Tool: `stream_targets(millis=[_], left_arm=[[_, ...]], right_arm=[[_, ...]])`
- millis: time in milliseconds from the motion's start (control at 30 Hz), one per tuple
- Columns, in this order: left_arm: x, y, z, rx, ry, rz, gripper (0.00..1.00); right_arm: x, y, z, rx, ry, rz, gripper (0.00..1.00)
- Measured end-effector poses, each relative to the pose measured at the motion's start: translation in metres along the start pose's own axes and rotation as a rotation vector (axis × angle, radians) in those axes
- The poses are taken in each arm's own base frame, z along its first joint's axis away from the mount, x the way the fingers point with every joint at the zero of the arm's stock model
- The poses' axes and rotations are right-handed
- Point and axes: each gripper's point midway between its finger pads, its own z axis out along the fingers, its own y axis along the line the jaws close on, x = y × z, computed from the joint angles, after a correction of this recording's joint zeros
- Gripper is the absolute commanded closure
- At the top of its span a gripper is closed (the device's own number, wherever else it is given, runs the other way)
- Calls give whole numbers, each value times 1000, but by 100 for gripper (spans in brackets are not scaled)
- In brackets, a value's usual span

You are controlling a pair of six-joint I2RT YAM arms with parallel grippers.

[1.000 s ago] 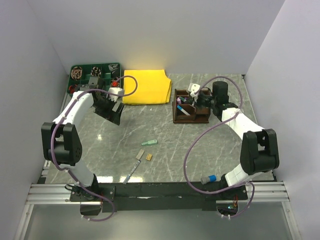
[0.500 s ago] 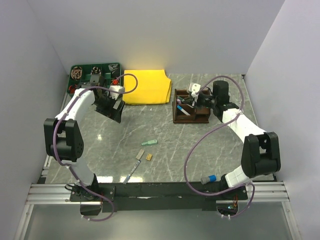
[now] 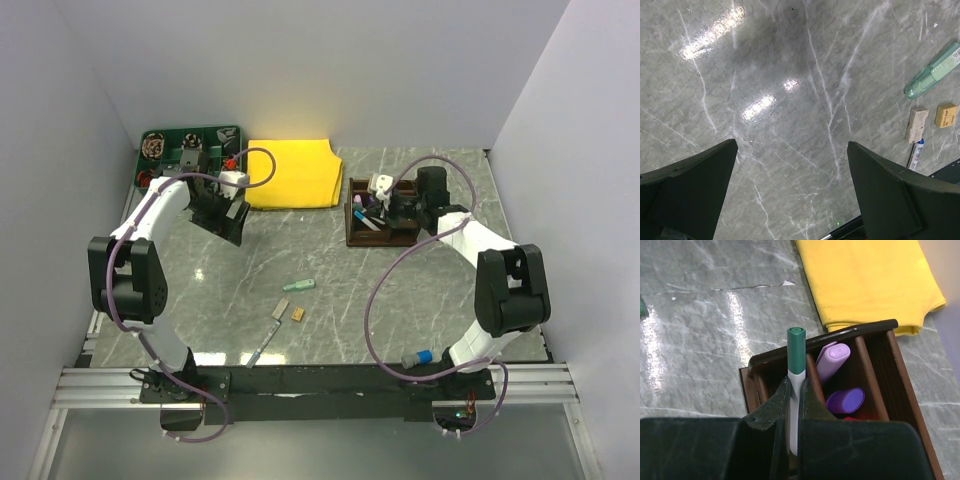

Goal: Sort the stationery into containers
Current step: Place the pen in the storage box.

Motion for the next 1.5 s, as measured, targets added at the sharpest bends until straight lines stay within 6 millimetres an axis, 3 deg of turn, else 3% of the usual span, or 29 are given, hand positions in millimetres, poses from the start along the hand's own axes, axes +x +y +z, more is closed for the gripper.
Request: stream_targets(millis=[367,567,733,767,900,1100,1267,1400,1500], left_arm=[[4,2,0,-15,9,-1,0],[3,1,-4,-20,2,2,1],[3,2,-5,-30,-2,0,1],[3,2,-6,-32,-3,-3,1],[2,2,-7,-40,-7,-11,1],[1,4,-8,-52,-13,-15,1],[-4,7,-14,-80,-41,-14,1],[-7,7,-26,-115,-78,-15,1],[-2,6,-35,-140,-97,-26,1]], right_arm=[[10,3,5,-19,14,-25,100],[16,5,7,-30,24,-30,92],[20,8,9,-38,34,-28,78],[21,8,10,-39,37,-27,71],[22,8,10,-37,45,-28,58],[22,14,5,-37,53,-28,51],[3,17,-7,-31,43,-51,44],[-34,22,-29,-25,9,-131,41],[-62,42,-38,-71,-5,-219,41]])
